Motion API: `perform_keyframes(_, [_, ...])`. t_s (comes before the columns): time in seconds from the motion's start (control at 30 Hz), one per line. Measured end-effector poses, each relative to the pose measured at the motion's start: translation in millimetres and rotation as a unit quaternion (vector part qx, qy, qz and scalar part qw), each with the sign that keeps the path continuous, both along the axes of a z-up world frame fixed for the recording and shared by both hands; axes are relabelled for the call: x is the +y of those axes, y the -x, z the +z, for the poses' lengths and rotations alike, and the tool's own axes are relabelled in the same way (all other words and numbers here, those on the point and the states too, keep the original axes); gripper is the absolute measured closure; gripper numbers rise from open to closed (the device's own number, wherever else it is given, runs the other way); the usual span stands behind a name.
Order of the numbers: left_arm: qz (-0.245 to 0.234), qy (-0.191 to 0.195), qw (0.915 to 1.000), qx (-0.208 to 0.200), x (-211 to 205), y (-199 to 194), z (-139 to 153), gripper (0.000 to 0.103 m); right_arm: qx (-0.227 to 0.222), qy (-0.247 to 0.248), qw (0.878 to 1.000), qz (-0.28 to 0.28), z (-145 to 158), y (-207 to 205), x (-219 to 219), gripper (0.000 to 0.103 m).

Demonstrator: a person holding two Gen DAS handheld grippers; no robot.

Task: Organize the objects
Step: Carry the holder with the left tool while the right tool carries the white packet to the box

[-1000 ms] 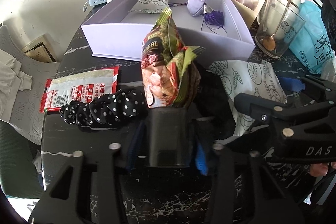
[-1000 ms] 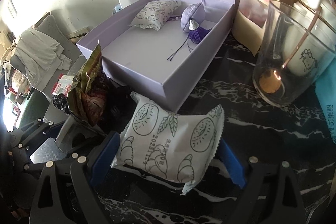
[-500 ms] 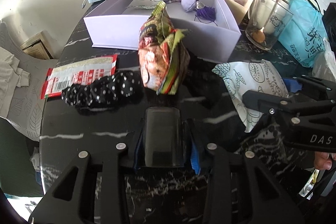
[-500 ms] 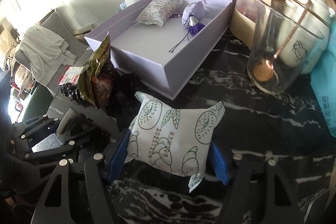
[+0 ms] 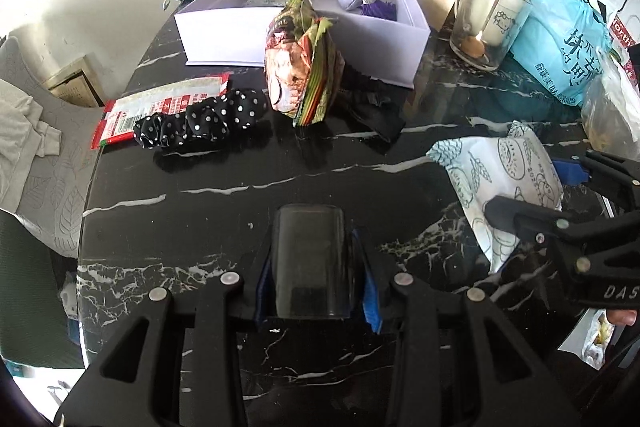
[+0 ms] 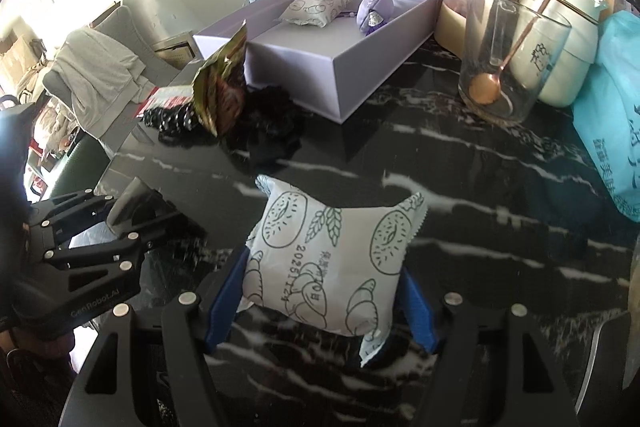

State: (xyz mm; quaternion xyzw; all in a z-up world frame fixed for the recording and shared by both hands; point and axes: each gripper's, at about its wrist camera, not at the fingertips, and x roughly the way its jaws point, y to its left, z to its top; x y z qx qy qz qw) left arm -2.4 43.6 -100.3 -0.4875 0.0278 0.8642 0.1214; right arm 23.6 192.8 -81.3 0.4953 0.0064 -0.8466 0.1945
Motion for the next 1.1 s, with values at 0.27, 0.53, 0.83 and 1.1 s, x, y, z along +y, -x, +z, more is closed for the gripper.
perform_keyframes(0.27, [0.002, -0.009, 1.0000, 0.002, -2.6, 1.4, -0.3, 0.069, 0.001, -0.002, 1.000, 0.005, -4.3, -1.5, -3.8, 0.025])
perform_keyframes(0.53, [0.004, -0.003, 0.9999, -0.013, -5.2, 13.5, 3.7, 0.069, 0.005, 0.008, 1.000, 0.018, -0.7, 1.8, -3.0, 0.038])
perform_keyframes(0.83, [0.001, -0.004, 1.0000, -0.006, -9.3, 22.1, 29.2, 0.069, 0.020, 0.013, 0.999, 0.035, 19.0, 4.1, -7.3, 0.039])
perform_keyframes(1.1, [-0.004, -0.007, 0.9998, 0.018, -9.2, 33.5, 58.8, 0.069, 0.050, 0.024, 0.997, 0.051, 50.1, 5.3, -9.8, 0.040])
